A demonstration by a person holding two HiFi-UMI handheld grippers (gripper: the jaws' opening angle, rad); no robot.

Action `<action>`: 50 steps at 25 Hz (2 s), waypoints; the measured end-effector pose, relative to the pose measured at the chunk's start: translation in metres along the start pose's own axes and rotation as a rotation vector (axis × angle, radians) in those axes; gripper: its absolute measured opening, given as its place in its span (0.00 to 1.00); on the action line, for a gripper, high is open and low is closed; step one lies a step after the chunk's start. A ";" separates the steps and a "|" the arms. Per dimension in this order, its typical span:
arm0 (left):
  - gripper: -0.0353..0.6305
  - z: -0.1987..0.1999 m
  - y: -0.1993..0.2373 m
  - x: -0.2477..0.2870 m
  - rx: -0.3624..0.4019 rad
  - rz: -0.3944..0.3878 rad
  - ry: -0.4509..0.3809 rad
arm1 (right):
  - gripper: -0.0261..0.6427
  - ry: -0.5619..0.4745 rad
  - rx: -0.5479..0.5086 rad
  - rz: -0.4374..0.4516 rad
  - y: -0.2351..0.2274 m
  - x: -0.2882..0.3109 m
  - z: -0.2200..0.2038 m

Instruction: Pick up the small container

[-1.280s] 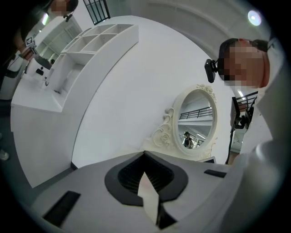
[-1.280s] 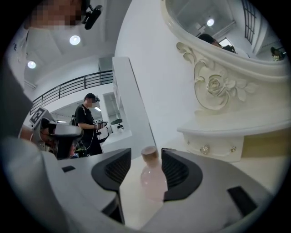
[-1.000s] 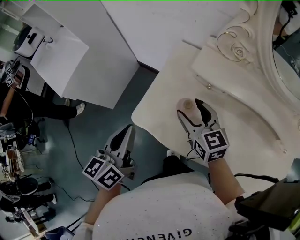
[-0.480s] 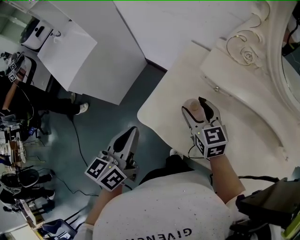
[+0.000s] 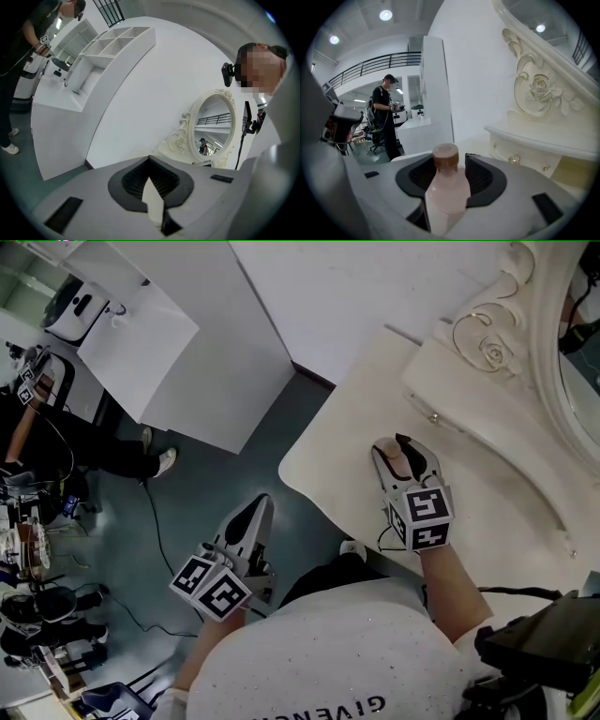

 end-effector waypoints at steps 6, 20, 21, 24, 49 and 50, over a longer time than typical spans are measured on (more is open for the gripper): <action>0.06 0.007 0.004 -0.011 -0.007 0.004 -0.033 | 0.24 0.019 -0.084 -0.033 0.006 -0.001 0.006; 0.06 0.026 0.000 -0.035 0.012 -0.019 -0.112 | 0.24 0.011 0.062 -0.046 -0.003 -0.020 0.023; 0.06 0.027 -0.001 -0.035 0.010 -0.022 -0.113 | 0.24 0.000 0.069 -0.057 -0.004 -0.025 0.028; 0.06 0.036 0.002 -0.028 -0.013 -0.041 -0.125 | 0.24 -0.048 0.076 -0.103 -0.008 -0.041 0.050; 0.06 0.099 -0.050 -0.091 0.054 -0.390 -0.166 | 0.24 -0.300 0.019 -0.253 0.119 -0.207 0.147; 0.06 0.098 -0.051 -0.094 0.054 -0.402 -0.159 | 0.24 -0.306 0.020 -0.256 0.125 -0.211 0.147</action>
Point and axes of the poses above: the fingertips, and each gripper's own axes: x forward along the fingers, y to its left, z out of its top, the point moved 3 cm from there along -x, backward along the fingers
